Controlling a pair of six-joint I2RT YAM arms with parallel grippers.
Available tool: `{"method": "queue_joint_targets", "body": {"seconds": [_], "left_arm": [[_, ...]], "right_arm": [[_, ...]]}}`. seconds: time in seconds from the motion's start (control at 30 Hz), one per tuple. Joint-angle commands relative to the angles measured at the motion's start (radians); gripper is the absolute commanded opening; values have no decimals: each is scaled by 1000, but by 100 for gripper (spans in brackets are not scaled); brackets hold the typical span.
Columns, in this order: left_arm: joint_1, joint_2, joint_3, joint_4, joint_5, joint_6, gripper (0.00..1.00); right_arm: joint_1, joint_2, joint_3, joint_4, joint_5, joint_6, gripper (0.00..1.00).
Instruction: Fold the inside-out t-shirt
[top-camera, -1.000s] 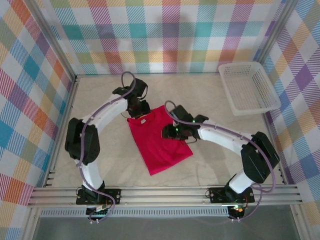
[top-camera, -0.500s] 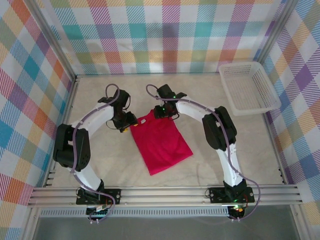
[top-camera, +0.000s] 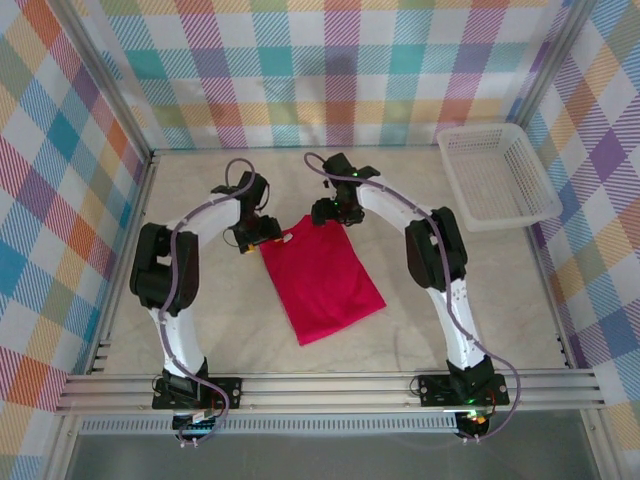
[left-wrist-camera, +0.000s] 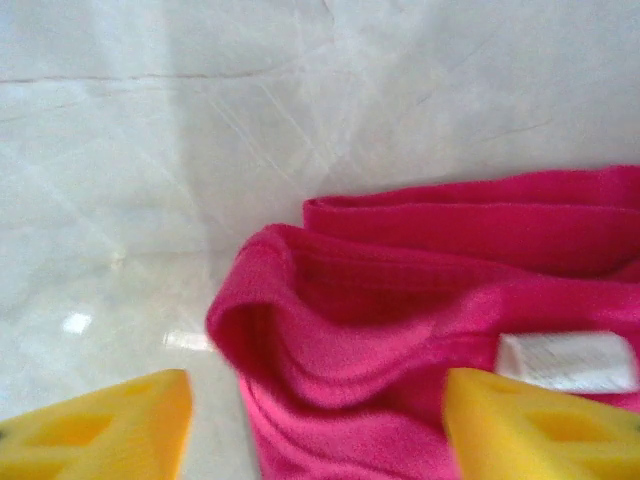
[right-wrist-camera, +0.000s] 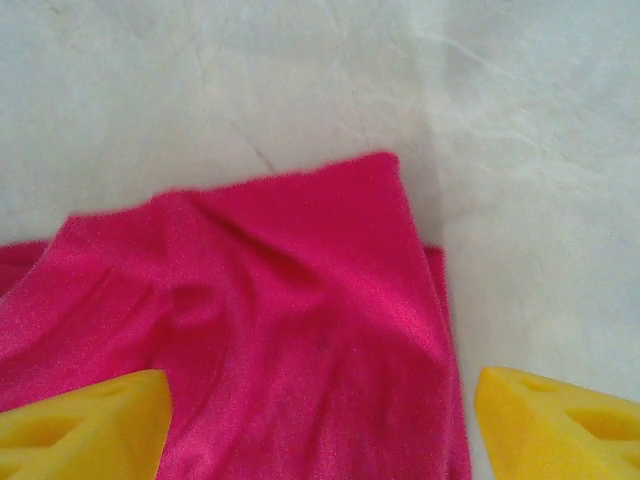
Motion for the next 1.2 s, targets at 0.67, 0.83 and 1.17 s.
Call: {"method": "queue_joint_targets", "body": {"seconds": [0.67,0.83,1.17], "left_arm": [[14,-350,-351,215,-12,-74,80],[14,-317,-358,240,9,-76,78],[14,-147,-320,399,188,-80,73]], "right_arm": [[-19,109,-86,147,-227,38,39],[-17,12,-238,210,-238,111,14],[-39,-234,-501,286,-73,239,4]]}}
